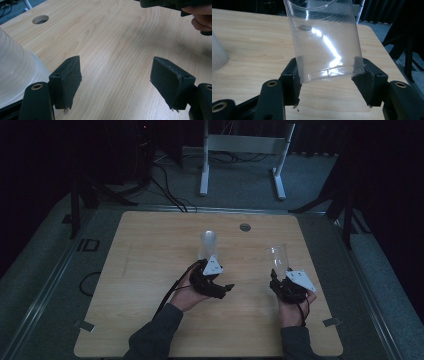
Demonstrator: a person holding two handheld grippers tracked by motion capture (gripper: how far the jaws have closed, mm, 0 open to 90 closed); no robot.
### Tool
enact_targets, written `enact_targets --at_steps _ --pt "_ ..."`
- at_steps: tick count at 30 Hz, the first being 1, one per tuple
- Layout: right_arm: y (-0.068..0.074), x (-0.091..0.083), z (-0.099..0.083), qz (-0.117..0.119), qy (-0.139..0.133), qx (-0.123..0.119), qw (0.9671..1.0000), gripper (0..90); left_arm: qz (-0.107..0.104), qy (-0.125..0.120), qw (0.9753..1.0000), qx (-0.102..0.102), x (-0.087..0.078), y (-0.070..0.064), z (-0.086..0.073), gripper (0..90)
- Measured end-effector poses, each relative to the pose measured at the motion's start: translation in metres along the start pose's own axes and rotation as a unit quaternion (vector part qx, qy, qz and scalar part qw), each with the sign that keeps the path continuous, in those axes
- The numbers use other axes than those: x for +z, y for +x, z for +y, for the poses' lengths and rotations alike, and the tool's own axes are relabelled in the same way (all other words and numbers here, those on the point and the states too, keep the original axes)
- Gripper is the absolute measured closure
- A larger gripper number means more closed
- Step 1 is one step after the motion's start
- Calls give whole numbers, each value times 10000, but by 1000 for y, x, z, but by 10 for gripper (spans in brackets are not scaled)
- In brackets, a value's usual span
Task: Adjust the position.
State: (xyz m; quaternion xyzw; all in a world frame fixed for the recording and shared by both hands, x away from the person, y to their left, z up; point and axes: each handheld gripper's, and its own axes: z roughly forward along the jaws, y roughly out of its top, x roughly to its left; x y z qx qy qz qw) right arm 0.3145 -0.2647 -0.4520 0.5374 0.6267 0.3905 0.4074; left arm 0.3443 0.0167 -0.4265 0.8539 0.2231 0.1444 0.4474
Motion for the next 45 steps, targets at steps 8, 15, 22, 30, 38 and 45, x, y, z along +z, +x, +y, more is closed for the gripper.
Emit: enact_targets --at_steps 8,15,22,30,38,45 --pt "0 -2 2 -35 -188 18 9998 421 -17 -74 9999 -99 1 0 3 245" --pt "3 -6 3 -100 -439 1 9990 421 -5 -119 9997 -191 4 0 6 246" --pt "7 -9 6 -22 -511 -61 9987 422 -92 -360 9979 -528 6 3 12 246" --pt "10 -11 6 38 -517 -113 9986 421 -267 -563 9947 -819 13 4 19 248" --pt "11 -13 7 93 -541 -130 9984 422 -271 -633 9927 -989 24 5 31 248" --pt "11 -14 6 106 -558 -120 9983 421 -338 -723 9912 -1053 30 2 41 248"
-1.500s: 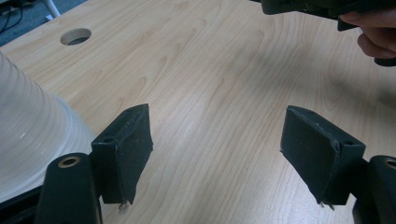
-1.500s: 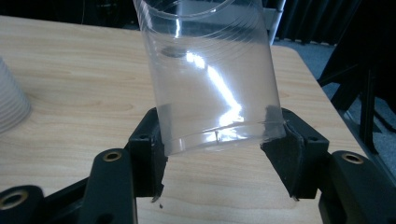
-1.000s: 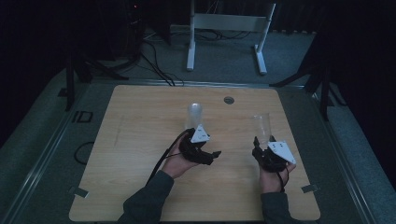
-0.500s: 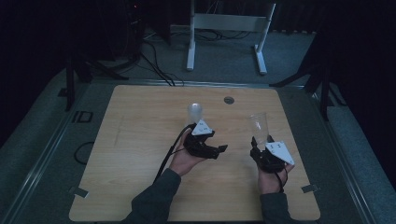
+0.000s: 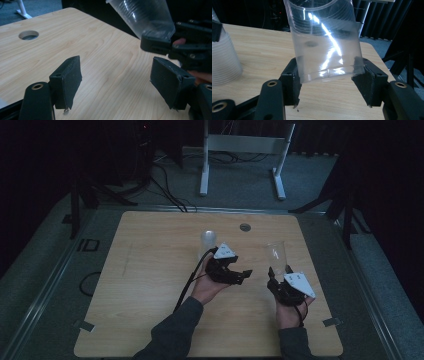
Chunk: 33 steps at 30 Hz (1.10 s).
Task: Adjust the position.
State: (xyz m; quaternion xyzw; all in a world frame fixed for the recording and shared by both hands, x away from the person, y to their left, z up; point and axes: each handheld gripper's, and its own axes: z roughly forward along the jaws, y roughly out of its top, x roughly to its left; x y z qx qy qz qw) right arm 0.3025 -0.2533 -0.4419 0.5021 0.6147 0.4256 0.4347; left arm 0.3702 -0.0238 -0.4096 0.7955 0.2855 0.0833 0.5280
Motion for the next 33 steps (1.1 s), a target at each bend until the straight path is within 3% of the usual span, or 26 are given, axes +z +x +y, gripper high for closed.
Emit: enact_targets --at_steps 27,33 --pt "0 -2 0 13 -48 6 10000 422 -145 -113 9998 -58 24 -10 31 248" --pt "0 -2 0 14 -74 17 10000 422 -225 -194 9993 -222 27 -10 33 248"
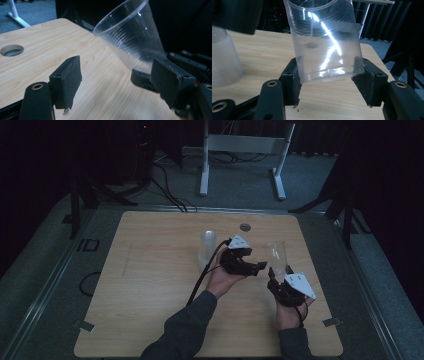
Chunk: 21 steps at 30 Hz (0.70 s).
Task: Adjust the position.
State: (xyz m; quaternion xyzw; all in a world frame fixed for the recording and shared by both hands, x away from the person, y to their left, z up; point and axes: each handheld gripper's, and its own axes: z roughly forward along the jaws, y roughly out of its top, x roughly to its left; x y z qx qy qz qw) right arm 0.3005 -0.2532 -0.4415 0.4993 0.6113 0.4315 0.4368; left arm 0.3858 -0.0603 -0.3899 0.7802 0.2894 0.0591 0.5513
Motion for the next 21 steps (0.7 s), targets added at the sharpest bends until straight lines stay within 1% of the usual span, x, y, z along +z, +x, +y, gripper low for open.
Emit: enact_targets --at_steps 6,8,9,10,11,12,13,17,20,21 --pt "1 0 0 5 -24 -3 10000 421 -96 -70 9997 -194 6 -1 -1 248" --pt "1 0 0 5 -27 5 10000 422 -117 -81 9997 -214 7 -1 0 248" --pt "1 -1 1 -1 -54 5 10000 422 -183 -131 9993 -314 10 -1 0 247" --pt "0 -1 1 -1 -57 8 10000 422 -196 -149 9991 -353 11 -2 0 247" --pt "0 -1 1 -1 -57 8 10000 422 -196 -149 9991 -353 11 -2 0 247" --pt "0 -2 1 1 -70 26 10000 422 -252 -171 9987 -410 13 -2 1 247" --pt "0 -2 1 1 -70 26 10000 422 -252 -171 9987 -410 13 -2 1 247" --pt "1 -2 1 7 -95 28 10000 422 -304 -179 9980 -520 18 -4 3 247" --pt "2 -2 1 9 -105 13 9999 422 -333 -185 9978 -538 19 -4 4 247" --pt "3 -2 0 14 -111 12 9999 422 -389 -196 9972 -601 21 -5 5 245"
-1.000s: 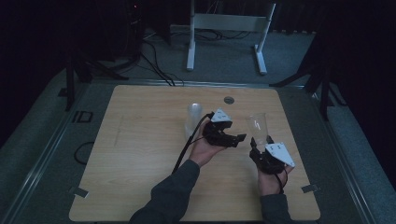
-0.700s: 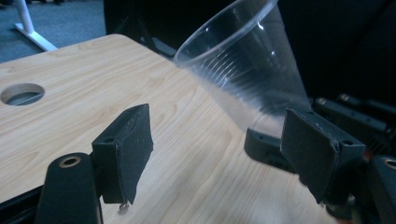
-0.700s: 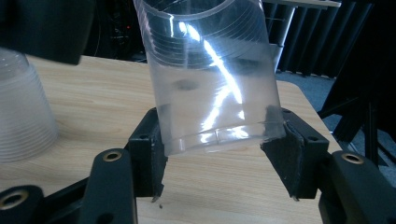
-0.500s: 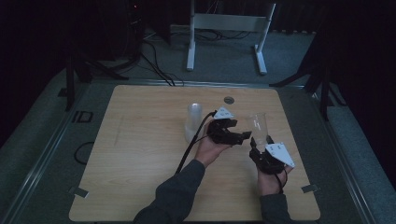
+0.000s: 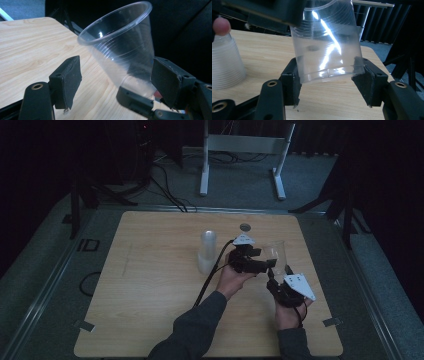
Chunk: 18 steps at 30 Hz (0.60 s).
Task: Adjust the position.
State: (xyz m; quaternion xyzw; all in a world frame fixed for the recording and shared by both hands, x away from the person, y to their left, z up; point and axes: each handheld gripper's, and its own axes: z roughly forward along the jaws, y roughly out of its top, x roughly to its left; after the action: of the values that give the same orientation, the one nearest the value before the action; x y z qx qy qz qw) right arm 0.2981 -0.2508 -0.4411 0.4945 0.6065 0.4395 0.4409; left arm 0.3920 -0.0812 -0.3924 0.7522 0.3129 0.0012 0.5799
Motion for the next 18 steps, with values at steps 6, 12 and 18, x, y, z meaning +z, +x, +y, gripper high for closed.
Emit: enact_targets --at_steps 6,12,18 --pt "1 -1 0 11 -29 -9 10000 422 -81 7 9998 -153 7 -2 1 208" --pt "2 -2 0 19 -46 -22 10000 422 -146 -20 9994 -303 13 -3 1 183" --pt "4 -3 0 59 -72 -75 9999 422 -139 -100 9986 -497 17 -3 1 176"
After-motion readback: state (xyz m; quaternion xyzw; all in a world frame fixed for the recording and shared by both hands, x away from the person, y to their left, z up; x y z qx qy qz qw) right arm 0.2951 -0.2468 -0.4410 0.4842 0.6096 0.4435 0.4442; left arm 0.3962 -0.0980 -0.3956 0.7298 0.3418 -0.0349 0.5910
